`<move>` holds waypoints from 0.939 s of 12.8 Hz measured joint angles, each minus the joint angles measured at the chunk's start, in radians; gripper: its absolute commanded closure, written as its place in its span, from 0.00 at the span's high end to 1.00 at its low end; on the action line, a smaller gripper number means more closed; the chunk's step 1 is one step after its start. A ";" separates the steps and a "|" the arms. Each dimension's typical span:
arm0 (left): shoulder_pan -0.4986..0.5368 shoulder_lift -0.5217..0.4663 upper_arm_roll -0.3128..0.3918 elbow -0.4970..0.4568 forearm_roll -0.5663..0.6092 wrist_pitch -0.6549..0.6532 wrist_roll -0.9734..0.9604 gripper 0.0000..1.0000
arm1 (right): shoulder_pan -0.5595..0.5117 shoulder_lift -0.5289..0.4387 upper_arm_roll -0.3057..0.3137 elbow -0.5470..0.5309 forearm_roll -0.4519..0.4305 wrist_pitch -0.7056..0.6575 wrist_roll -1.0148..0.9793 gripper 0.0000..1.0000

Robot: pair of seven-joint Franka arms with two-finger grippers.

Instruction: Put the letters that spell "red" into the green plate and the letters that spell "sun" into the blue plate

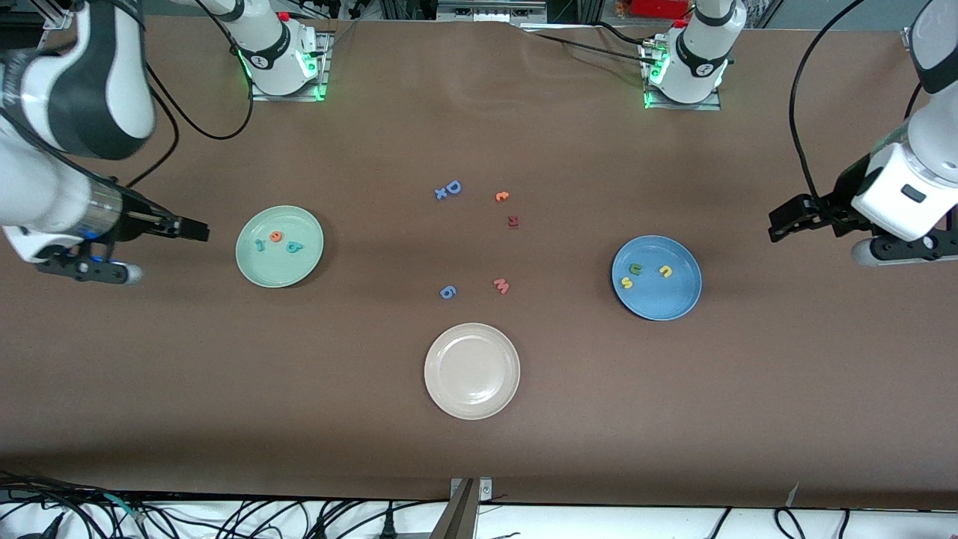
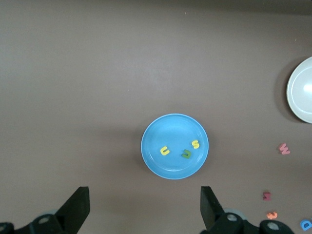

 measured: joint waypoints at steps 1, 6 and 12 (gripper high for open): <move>-0.009 -0.023 0.005 -0.024 0.000 0.004 0.000 1.00 | -0.001 -0.002 -0.014 0.035 0.000 -0.023 -0.019 0.99; -0.009 -0.161 0.013 -0.159 0.000 0.029 0.051 1.00 | 0.001 -0.006 -0.021 0.101 -0.001 -0.113 -0.056 0.99; 0.027 -0.177 -0.042 -0.179 0.000 0.040 0.024 1.00 | -0.034 -0.004 0.040 0.103 -0.019 -0.119 -0.064 0.99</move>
